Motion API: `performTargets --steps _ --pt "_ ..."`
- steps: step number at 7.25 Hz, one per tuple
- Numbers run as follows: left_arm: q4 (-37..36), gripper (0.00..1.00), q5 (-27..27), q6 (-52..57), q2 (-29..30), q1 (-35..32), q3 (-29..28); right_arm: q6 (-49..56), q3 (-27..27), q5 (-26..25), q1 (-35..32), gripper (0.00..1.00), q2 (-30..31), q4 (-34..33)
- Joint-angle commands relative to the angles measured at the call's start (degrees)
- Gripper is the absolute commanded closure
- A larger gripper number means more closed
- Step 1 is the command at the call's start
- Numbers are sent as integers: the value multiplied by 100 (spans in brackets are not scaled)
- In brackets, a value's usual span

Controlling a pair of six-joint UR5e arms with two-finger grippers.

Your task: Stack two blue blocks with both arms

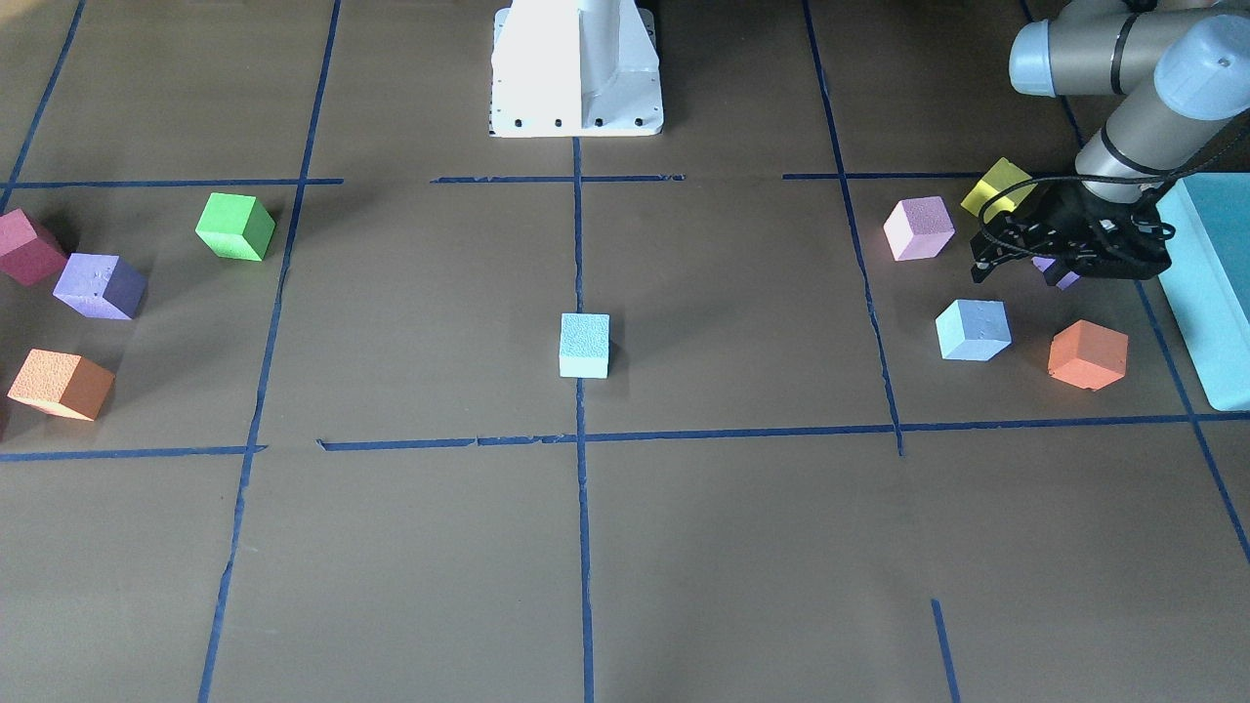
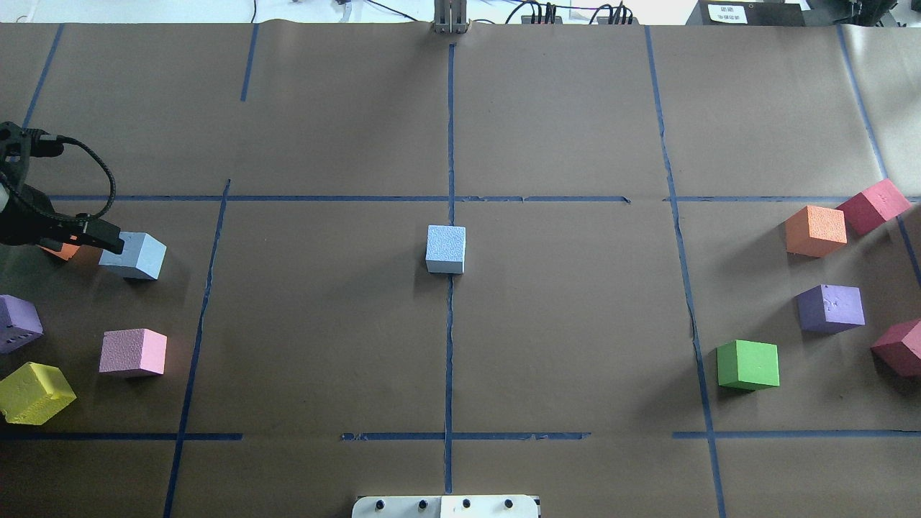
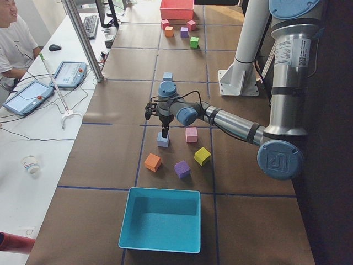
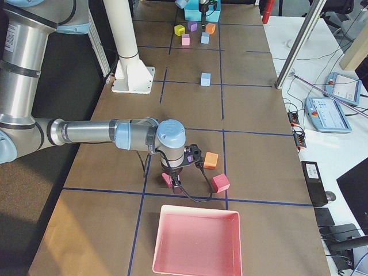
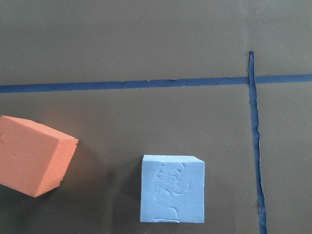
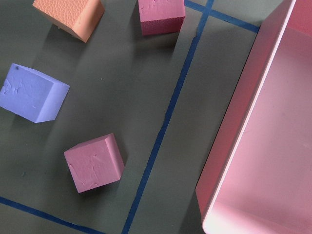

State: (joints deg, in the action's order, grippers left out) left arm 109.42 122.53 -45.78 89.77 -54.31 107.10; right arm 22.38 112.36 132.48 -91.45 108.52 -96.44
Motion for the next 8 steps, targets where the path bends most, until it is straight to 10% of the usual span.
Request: performTargets --steps 1,8 --pt "1 0 -282 -36 328 245 -337 3 -3 94 -13 0 38 46" --pt "-296 0 85 588 683 308 -622 -5 -12 85 -13 0 20 46"
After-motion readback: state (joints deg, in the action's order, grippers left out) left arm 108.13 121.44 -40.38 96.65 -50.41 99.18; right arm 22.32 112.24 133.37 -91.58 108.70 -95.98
